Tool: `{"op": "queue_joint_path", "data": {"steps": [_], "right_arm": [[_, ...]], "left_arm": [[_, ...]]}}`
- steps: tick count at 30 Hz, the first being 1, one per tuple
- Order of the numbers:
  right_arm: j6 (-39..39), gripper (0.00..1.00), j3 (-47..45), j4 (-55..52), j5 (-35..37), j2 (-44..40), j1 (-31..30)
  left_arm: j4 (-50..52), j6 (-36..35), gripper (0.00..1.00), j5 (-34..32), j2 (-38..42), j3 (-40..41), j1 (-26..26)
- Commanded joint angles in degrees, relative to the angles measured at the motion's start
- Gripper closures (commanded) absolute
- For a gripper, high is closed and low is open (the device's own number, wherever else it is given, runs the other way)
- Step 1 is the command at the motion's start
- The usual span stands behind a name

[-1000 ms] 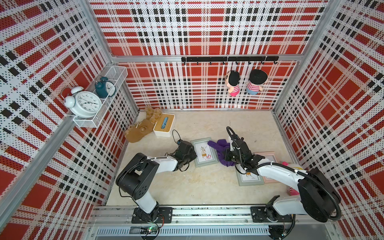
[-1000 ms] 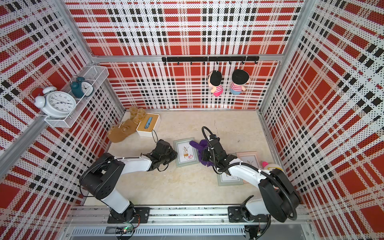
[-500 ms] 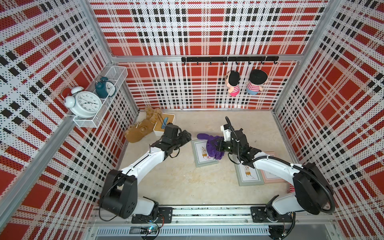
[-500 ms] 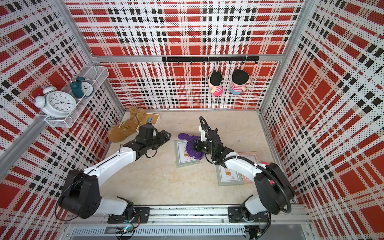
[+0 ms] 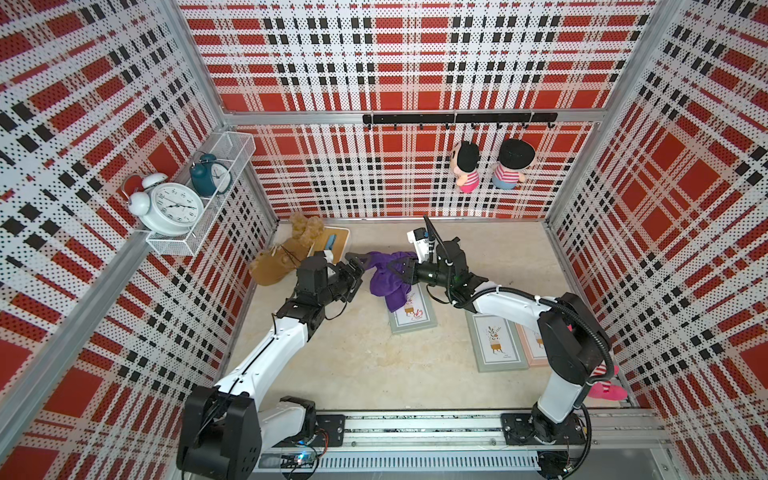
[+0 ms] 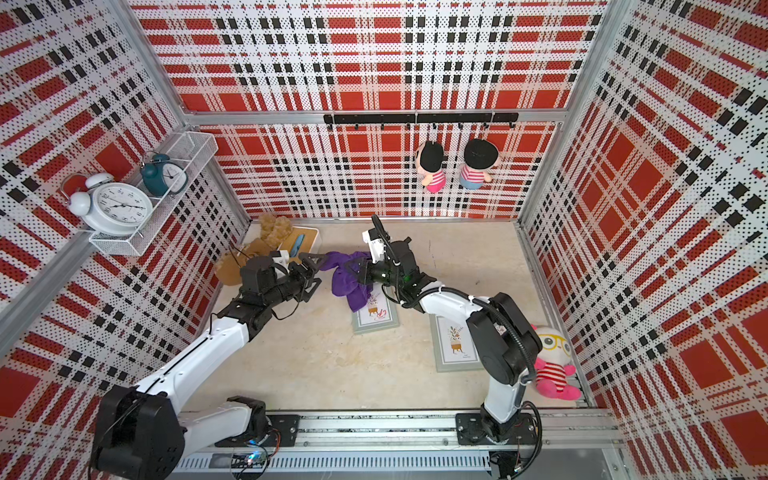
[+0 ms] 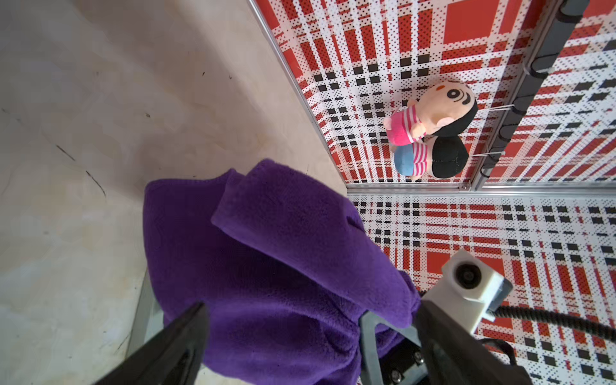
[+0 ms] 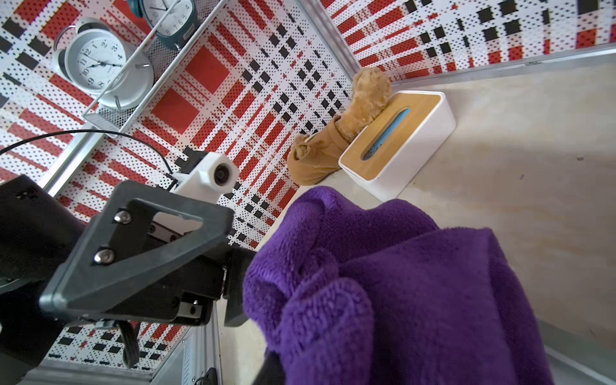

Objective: Wipe the picture frame with a cloth
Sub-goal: Adjust the cleaning item.

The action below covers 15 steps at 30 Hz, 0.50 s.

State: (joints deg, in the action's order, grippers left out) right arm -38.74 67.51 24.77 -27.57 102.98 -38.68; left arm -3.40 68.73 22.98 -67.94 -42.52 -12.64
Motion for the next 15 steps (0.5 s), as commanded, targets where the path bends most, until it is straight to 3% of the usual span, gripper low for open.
{"op": "queue_joint_path", "data": {"steps": [1,11,15], "right_arm": [[2.6,1.00,3.5,2.5,-2.6,2.5,-0.9],[6.0,1.00,7.5,1.3,-14.4,6.1,-4.5],[8.0,1.00,7.9,-0.7,-17.2,6.7,-4.7]], "left_arm": [[-3.0,5.6,0.02,0.1,-0.8,0.6,-1.1],[-7.1,8.4,0.01,1.9,-4.4,-1.0,-3.6],[-7.7,8.4,0.18,1.5,-4.5,-0.8,-4.7]]}}
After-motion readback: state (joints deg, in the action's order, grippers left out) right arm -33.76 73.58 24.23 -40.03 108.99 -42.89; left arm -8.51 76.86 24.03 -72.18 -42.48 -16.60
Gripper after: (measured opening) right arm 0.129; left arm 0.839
